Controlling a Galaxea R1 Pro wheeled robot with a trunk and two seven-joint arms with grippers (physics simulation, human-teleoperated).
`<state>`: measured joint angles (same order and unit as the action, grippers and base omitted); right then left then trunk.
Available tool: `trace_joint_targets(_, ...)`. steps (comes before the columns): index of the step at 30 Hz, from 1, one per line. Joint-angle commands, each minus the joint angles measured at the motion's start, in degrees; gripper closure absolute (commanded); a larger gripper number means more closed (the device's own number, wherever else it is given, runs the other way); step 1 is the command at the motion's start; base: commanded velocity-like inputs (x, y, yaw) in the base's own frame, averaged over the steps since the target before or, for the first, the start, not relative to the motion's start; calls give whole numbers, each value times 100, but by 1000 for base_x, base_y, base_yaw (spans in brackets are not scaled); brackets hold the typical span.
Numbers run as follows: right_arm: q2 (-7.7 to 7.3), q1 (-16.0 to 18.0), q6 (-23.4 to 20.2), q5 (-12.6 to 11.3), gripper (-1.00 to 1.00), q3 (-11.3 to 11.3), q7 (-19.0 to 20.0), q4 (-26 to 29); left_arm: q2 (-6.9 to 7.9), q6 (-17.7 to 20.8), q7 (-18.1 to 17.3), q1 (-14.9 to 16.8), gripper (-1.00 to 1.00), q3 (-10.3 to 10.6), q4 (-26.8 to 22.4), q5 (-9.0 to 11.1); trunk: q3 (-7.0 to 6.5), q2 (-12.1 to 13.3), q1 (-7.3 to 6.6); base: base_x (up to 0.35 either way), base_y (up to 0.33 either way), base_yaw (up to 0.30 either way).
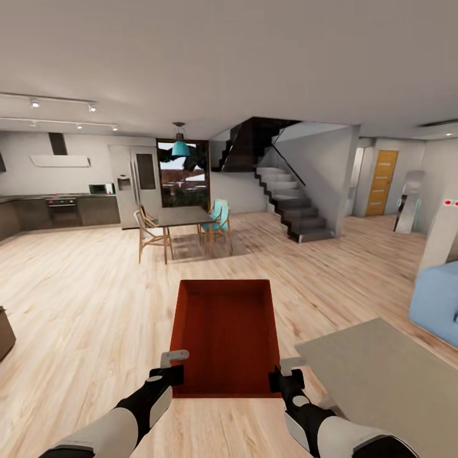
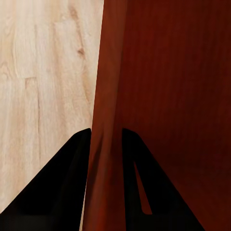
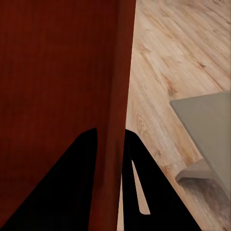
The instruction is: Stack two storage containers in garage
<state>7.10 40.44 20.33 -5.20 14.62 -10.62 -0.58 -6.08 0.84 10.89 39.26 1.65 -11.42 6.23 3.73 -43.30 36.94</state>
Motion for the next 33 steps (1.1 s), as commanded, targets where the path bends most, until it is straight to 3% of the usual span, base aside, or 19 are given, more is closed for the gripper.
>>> trace_joint_targets(1,2,8,41,-18,100,-39,-18,14,160,10,159,3,100,-76,13,45,9,-7,5,321,0,0)
trace_joint_targets(19,2,8,41,-14,100,-46,-19,14,160,11,159,3,100,-77,11,45,9,-7,5,322,0,1)
trace_joint_targets(33,2,8,41,-9,100,-41,-19,14,160,11,159,3,100,-74,9,45,9,-7,5,322,0,169)
